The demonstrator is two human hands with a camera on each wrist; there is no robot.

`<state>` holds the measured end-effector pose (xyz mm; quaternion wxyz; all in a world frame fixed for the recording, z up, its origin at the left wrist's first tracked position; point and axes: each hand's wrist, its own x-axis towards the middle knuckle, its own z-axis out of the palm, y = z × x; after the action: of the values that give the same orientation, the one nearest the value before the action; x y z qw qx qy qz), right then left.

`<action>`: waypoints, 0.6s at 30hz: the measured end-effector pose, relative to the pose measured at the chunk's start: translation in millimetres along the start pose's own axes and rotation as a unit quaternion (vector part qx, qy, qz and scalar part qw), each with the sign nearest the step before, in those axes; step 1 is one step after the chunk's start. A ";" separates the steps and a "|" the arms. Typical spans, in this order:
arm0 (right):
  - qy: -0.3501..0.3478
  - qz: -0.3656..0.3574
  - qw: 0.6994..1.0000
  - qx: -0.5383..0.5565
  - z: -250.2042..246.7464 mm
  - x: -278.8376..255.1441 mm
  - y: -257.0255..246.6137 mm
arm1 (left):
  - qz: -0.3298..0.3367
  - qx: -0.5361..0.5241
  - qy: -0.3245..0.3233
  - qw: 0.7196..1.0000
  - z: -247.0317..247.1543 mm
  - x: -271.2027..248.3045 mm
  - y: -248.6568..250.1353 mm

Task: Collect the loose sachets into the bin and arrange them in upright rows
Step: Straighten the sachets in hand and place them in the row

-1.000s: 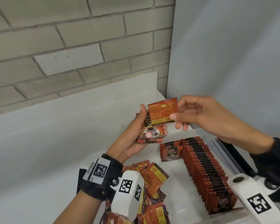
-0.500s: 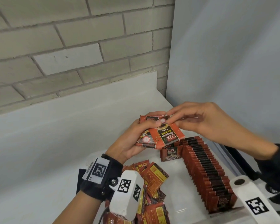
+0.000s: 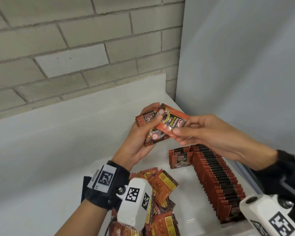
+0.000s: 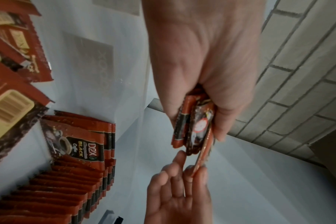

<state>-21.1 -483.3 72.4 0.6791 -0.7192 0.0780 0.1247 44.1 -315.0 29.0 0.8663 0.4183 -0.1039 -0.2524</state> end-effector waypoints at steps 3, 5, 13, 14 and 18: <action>0.004 0.001 1.000 0.019 -5.0 3.0 -2.5 | 0.003 0.005 0.006 1.000 -4.9 1.8 -1.5; 0.013 0.002 0.999 0.036 -9.5 3.8 -4.5 | -0.010 0.016 0.012 1.000 -7.0 2.6 -2.4; -0.047 -0.010 0.966 -0.252 -34.8 -3.3 -6.9 | -0.018 -0.047 0.059 0.997 -8.1 3.8 1.7; -0.048 -0.015 0.953 -0.299 -32.8 -1.8 -3.3 | -0.019 -0.054 0.061 0.996 -8.2 3.8 1.3; -0.074 -0.034 0.893 -0.444 -21.1 6.7 10.4 | -0.028 -0.071 0.071 0.995 -7.6 2.8 1.9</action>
<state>-16.1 -504.6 61.5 0.2970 -0.9365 -0.0602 0.1763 50.1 -310.3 25.5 0.8915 0.3756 -0.0118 -0.2530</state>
